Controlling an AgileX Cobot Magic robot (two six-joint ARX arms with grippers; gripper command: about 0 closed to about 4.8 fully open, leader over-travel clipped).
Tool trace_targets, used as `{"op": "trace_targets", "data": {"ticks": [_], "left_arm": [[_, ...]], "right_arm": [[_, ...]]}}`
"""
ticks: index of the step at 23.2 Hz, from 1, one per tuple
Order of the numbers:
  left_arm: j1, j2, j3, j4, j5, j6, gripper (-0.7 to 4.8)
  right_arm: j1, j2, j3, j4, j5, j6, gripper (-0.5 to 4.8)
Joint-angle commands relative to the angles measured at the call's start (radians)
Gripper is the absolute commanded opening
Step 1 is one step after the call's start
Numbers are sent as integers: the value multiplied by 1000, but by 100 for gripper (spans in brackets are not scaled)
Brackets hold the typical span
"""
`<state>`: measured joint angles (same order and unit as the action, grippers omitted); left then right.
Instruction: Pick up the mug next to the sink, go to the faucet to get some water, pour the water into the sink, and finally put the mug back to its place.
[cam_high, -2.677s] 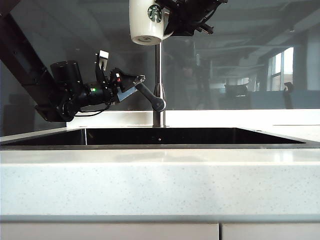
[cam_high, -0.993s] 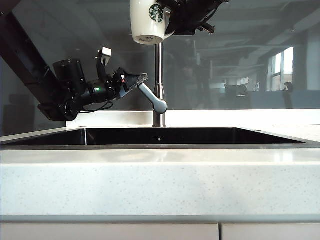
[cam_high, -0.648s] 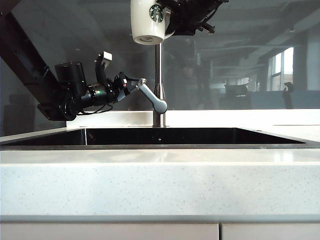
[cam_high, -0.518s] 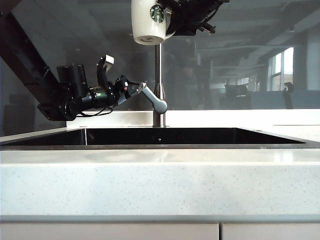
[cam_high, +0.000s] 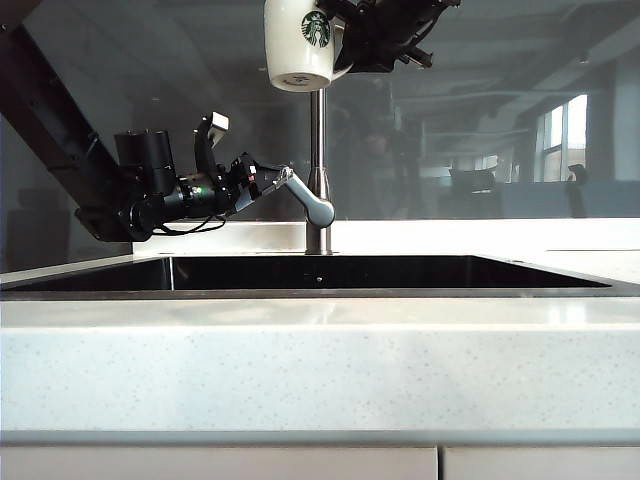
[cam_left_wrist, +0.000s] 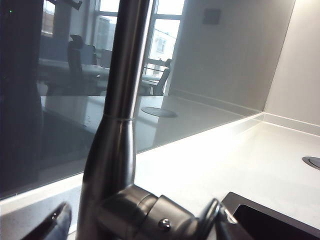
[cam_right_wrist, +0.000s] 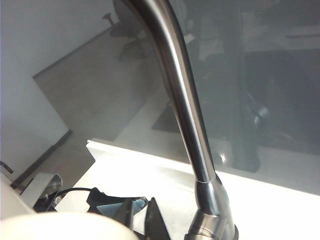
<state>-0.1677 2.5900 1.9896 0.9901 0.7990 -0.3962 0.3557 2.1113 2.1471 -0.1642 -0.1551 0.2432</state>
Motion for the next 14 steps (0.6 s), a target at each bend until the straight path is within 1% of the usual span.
{"op": "trace_targets", "data": {"ticks": [1,4,8,10,12,13,14], "left_arm": [[0,-6,4,13,-3,5,364],[0,-6,4,13,-3,9,364],[-1,-6,4,13,-5,36,364],[-1,-6,4,12,-22,50,364],[-2,-6,4,6,-69,69,363],[-2,-6,4,-13,-125,101,364],[-2,-6,4,-19,-157,117,364]], "right_arm": [[2,-22,14,68,-4,18,-9],[2,-22,14,63,-4,18,-9],[2,-22,14,63,-4,18,-9],[2,-22,14,62,-4,18,-9],[2,-22,14,62,-5,18,-9],[2,-22,14,62,-5,18,-9],[2,-22,14,62,-5,18,-9]]}}
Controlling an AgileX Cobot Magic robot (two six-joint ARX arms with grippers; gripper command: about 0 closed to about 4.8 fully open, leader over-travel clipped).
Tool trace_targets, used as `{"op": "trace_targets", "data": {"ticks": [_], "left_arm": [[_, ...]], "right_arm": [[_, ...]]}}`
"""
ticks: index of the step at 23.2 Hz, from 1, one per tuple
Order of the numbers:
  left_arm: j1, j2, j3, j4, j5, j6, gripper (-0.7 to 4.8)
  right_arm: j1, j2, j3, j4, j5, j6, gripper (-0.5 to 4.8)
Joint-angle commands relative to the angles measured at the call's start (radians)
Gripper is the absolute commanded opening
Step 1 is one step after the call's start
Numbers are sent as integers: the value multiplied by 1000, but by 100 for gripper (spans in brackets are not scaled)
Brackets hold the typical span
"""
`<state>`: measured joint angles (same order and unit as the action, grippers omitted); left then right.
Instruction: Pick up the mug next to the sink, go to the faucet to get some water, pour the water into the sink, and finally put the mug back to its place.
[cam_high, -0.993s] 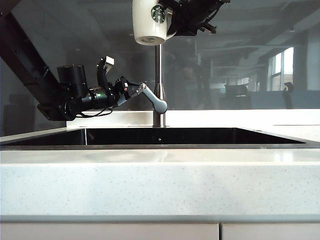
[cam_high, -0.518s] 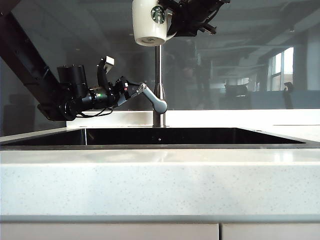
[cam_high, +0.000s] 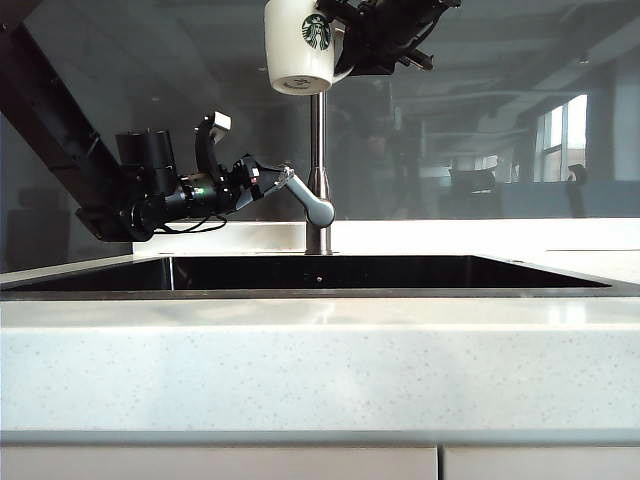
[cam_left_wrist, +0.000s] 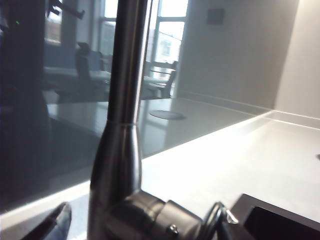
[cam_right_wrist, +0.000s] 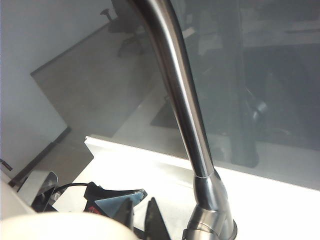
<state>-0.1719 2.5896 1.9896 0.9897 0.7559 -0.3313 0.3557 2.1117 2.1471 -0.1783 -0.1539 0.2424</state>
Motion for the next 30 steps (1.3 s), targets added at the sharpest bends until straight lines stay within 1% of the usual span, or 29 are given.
{"op": "trace_targets", "data": {"ticks": [1,10,14,16,19,20,22,23,25,26,27,30], "left_arm": [[2,-6,4,-25,-136,63,364],[3,-6,4,-89,-274,158,364],[4,-6,4,-92,-284,166,365],[5,-7,4,-89,-257,152,372],[11,-9,4,-43,-119,59,373],[19,-9,4,-6,-59,10,379],[30,-9,4,58,27,-70,446],[43,-9,4,97,62,-130,479],[62,-9,4,160,101,-223,479],[86,-9,4,230,138,-309,479],[95,-9,4,265,160,-343,479],[122,-9,4,410,238,-491,479]], "right_arm": [[2,-22,14,76,-6,19,-9],[2,-22,14,77,-5,19,-9],[2,-22,14,77,-5,19,-9],[2,-22,14,76,-6,19,-9],[2,-22,14,73,-13,19,-9],[2,-22,14,72,-29,19,-9],[2,-22,14,70,-53,18,-9],[2,-22,14,68,-58,18,-9],[2,-22,14,65,-58,17,-9],[2,-22,14,58,-58,-2,-9],[2,-22,14,53,-58,-16,-9],[2,-22,14,36,-58,-29,-9]]}}
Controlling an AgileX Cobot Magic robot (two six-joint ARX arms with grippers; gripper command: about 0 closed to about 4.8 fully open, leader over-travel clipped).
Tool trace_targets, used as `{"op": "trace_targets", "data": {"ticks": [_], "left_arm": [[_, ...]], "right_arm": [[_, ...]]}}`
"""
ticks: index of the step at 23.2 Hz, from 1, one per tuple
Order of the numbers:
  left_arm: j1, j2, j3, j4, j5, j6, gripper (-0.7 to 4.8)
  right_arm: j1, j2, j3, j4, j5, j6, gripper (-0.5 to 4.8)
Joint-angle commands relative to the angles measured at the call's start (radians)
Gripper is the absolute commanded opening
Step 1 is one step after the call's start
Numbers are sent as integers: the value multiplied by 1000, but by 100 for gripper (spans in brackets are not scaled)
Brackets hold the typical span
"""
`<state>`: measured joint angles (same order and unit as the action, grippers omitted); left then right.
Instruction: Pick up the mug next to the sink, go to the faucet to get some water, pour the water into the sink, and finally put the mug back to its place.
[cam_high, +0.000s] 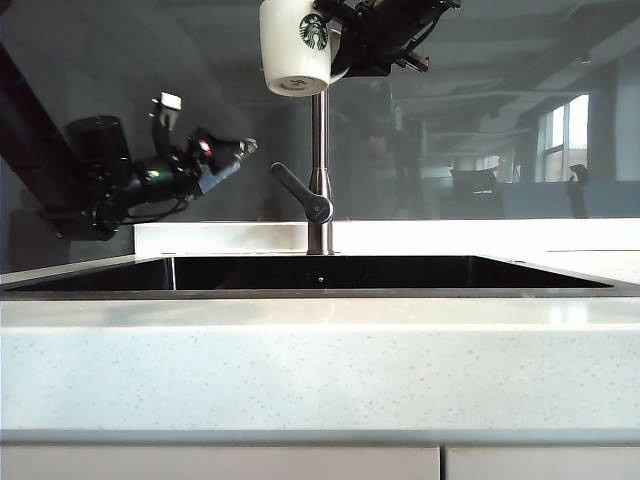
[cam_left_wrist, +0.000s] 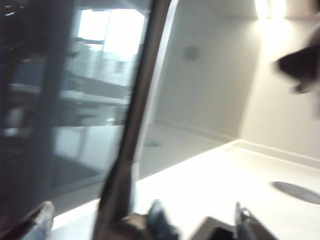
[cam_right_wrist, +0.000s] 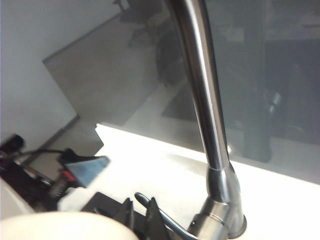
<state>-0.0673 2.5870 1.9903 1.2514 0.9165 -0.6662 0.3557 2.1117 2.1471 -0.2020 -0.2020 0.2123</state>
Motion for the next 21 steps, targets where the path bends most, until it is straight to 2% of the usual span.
{"op": "trace_targets", "data": {"ticks": [1,2,3,4,12,14,18,21], "left_arm": [[26,-6,3,205,107,-222,479],[35,-15,3,208,175,-289,479],[44,-18,3,208,219,-306,474],[44,-25,3,208,285,-323,447],[35,-61,3,208,379,-348,435],[35,-72,3,208,388,-347,435],[35,-98,3,208,407,-348,435],[36,-110,3,208,422,-376,435]], "right_arm": [[2,-23,14,54,-10,1,-9],[1,-24,14,37,-9,-2,-9],[1,-24,14,26,-9,-8,-9],[1,-26,14,-5,-9,-36,-9],[-6,-35,13,-125,26,-136,-9],[-14,-39,13,-143,79,-196,-9],[-24,-43,14,-209,254,-391,-9],[-33,-46,14,-228,288,-447,-9]]}}
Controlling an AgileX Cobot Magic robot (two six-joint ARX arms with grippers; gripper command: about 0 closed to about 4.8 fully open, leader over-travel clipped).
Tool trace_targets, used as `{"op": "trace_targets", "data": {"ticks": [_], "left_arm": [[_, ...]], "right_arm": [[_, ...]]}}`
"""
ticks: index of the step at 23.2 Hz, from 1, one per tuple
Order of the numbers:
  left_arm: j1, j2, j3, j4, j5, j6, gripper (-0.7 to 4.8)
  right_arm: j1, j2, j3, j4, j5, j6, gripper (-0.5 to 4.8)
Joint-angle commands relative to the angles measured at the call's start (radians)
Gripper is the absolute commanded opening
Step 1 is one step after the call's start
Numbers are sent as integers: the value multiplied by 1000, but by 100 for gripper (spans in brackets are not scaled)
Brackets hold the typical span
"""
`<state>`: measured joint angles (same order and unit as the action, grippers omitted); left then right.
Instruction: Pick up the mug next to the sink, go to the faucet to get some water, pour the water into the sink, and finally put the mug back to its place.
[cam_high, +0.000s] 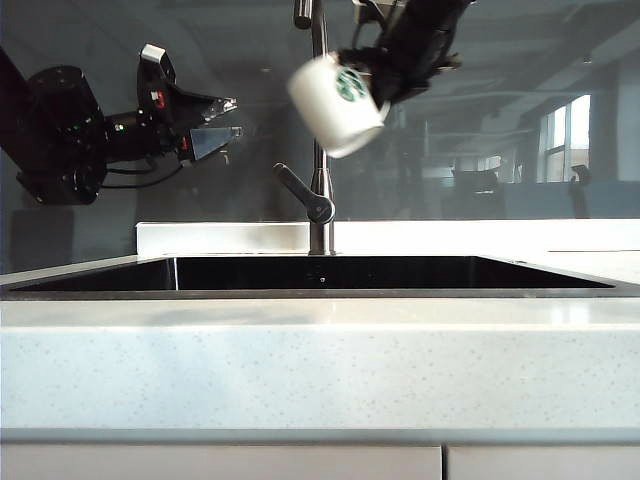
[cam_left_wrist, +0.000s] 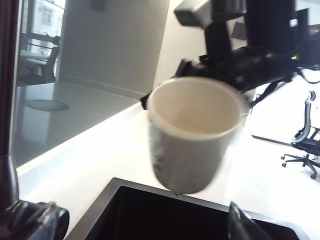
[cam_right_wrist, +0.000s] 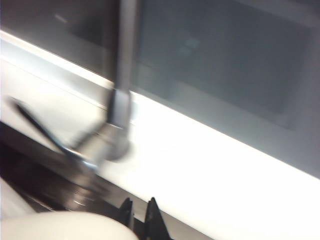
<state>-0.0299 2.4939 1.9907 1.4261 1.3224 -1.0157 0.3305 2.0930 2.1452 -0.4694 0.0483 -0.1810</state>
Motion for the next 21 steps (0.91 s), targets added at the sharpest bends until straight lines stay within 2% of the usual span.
{"op": "trace_targets", "data": {"ticks": [1,4,7,10,14,21], "left_arm": [[-2,-21,3,33,20,-39,435],[-7,-26,3,33,26,-64,435],[-9,-29,3,33,24,-66,434],[-11,-30,3,33,8,-66,434],[-13,-32,3,33,0,-79,434],[-22,-32,3,33,-6,-85,434]], "right_arm": [[-8,-28,16,38,56,-75,-9],[-2,-30,16,36,208,-261,-9],[6,-30,16,35,292,-396,-9],[21,-30,16,37,405,-598,-9],[45,-31,16,57,512,-706,-9],[82,-48,16,99,559,-875,-9]]}}
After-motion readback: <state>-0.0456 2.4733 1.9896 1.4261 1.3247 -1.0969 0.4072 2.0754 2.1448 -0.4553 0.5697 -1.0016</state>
